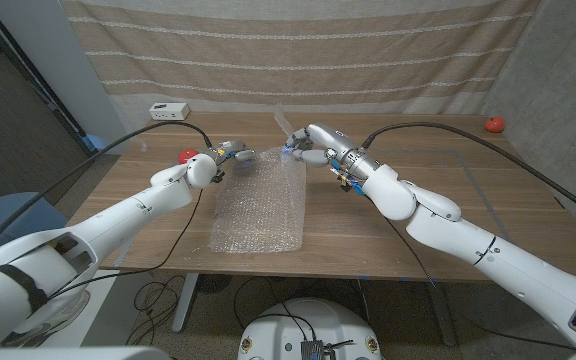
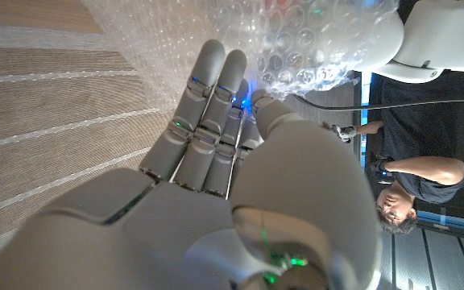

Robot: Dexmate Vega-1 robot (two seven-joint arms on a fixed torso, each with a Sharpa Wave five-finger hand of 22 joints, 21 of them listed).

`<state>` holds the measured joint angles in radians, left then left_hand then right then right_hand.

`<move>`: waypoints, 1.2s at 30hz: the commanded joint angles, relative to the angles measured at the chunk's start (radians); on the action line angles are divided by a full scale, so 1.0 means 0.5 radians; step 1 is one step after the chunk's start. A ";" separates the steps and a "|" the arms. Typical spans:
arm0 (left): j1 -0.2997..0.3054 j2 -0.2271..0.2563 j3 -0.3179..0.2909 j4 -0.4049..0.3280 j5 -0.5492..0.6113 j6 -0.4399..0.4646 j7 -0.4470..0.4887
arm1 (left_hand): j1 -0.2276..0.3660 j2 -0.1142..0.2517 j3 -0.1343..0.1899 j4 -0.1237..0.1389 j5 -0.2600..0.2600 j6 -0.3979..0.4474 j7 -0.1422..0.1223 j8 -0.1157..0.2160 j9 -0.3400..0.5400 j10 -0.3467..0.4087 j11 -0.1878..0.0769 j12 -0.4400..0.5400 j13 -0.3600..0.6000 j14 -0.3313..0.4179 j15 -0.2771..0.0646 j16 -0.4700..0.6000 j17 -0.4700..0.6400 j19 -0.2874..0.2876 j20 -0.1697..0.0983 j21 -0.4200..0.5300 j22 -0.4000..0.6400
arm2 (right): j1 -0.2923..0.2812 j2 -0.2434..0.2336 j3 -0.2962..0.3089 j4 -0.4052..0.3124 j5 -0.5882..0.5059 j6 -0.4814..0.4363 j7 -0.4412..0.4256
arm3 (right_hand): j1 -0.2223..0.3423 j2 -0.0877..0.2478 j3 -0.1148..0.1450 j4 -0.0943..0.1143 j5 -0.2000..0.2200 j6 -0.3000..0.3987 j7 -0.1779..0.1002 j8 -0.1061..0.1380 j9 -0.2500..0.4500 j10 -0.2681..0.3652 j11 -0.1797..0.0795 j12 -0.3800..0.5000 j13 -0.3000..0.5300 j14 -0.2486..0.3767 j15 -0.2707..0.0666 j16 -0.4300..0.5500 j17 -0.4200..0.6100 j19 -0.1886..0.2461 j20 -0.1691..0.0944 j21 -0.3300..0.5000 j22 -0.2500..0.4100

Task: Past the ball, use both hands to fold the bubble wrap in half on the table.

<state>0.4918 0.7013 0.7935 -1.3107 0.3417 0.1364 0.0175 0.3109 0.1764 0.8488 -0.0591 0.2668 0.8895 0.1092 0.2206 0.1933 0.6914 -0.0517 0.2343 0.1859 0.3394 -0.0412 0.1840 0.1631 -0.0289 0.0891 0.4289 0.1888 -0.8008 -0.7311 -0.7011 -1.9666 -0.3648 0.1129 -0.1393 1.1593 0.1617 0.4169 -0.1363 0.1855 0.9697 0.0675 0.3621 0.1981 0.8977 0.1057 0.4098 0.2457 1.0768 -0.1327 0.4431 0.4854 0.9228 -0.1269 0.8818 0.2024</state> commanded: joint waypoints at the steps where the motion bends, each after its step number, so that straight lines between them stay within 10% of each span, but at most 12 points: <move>1: 0.020 0.014 -0.008 -0.038 -0.004 0.043 -0.005 | 0.028 0.038 -0.007 -0.001 0.008 -0.007 0.001 -0.002 0.004 -0.003 -0.001 -0.012 0.005 0.000 -0.103 -0.005 0.007 -0.011 0.008 -0.005 0.004 | 0.172 0.246 -0.059 0.422 0.006 0.454 0.094 | -0.018 -0.005 0.009 0.003 0.009 0.000 -0.013 -0.009 0.006 0.047 0.046 -0.010 -0.004 -0.051 -0.033 -0.016 -0.005 -0.012 -0.057 0.018 0.003; 9: 0.038 0.022 -0.012 -0.072 -0.002 0.060 0.001 | 0.032 0.039 -0.012 0.003 0.009 -0.011 0.000 -0.009 0.005 -0.009 0.008 -0.019 0.006 -0.005 -0.105 -0.006 0.007 -0.012 0.010 -0.007 0.004 | 0.246 0.378 -0.092 0.677 -0.049 0.780 0.009 | -0.029 -0.003 0.008 0.010 0.003 -0.021 -0.022 -0.024 0.008 0.018 0.032 -0.036 -0.004 -0.082 -0.039 -0.039 -0.022 -0.044 -0.069 0.029 0.000; 20: 0.079 0.042 -0.028 -0.152 -0.004 0.110 0.004 | 0.040 0.039 -0.021 0.009 0.011 -0.026 -0.009 -0.024 0.006 -0.016 -0.004 -0.029 0.007 -0.007 -0.106 -0.006 0.007 -0.012 0.011 -0.009 0.005 | 0.339 0.712 -0.182 1.285 0.395 1.168 0.160 | -0.006 0.037 0.045 0.012 -0.015 -0.093 -0.042 -0.069 0.016 -0.044 0.005 -0.099 -0.007 -0.152 -0.051 -0.094 -0.065 -0.101 -0.092 0.063 -0.010; 29: 0.117 0.079 -0.058 -0.246 -0.008 0.135 0.008 | 0.046 0.040 -0.033 0.019 0.011 -0.063 -0.011 -0.044 0.007 -0.035 0.005 -0.043 0.008 -0.017 -0.103 -0.007 0.008 -0.015 0.012 -0.012 0.006 | 0.365 0.728 -0.231 1.309 0.655 0.905 0.535 | 0.064 0.079 0.245 0.072 0.011 -0.346 -0.077 -0.245 0.028 -0.331 -0.012 -0.314 -0.010 -0.496 -0.041 -0.233 -0.093 -0.395 -0.092 0.090 -0.037; 33: 0.165 0.119 -0.110 -0.333 -0.038 0.148 0.029 | 0.025 0.004 -0.101 0.044 -0.004 -0.263 -0.090 -0.094 0.010 -0.153 0.075 -0.080 0.016 -0.070 -0.006 -0.013 0.010 -0.040 0.048 -0.029 0.008 | 0.344 0.721 -0.229 1.289 0.625 0.841 0.521 | 0.076 0.078 0.345 0.104 0.020 -0.493 -0.138 -0.331 0.027 -0.462 -0.060 -0.398 -0.008 -0.643 -0.049 -0.262 -0.074 -0.535 -0.092 0.116 -0.039; 36: 0.208 0.159 -0.145 -0.428 -0.020 0.201 0.067 | 0.010 -0.028 -0.134 0.030 -0.014 -0.313 -0.113 -0.092 0.010 -0.201 0.076 -0.086 0.019 -0.084 0.029 -0.014 0.009 -0.057 0.086 -0.041 0.007 | 0.357 0.720 -0.240 1.322 0.676 0.862 0.593 | 0.011 0.060 0.396 0.159 0.022 -0.849 -0.318 -0.380 0.026 -0.809 -0.241 -0.467 -0.019 -0.704 -0.059 -0.265 -0.053 -0.595 -0.085 0.197 -0.041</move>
<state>0.5495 0.7389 0.7664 -1.4231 0.3347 0.2017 0.0172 0.3203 0.1849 0.7921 -0.0412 0.2624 0.7522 0.0625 0.1771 0.1953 0.6063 -0.0188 0.1955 0.1926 0.3013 -0.0358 0.1774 0.1657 -0.0543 0.1153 0.4112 0.1885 -0.6319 -0.3904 -0.8019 -1.3547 -0.1059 0.5801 0.0542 1.1832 0.2017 0.5968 -0.0782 0.1926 0.6589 -0.0331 0.1847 0.2075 0.6108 0.0513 0.1960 0.2387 0.7435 -0.0791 0.3103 0.4500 0.6437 -0.0618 0.9499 0.1811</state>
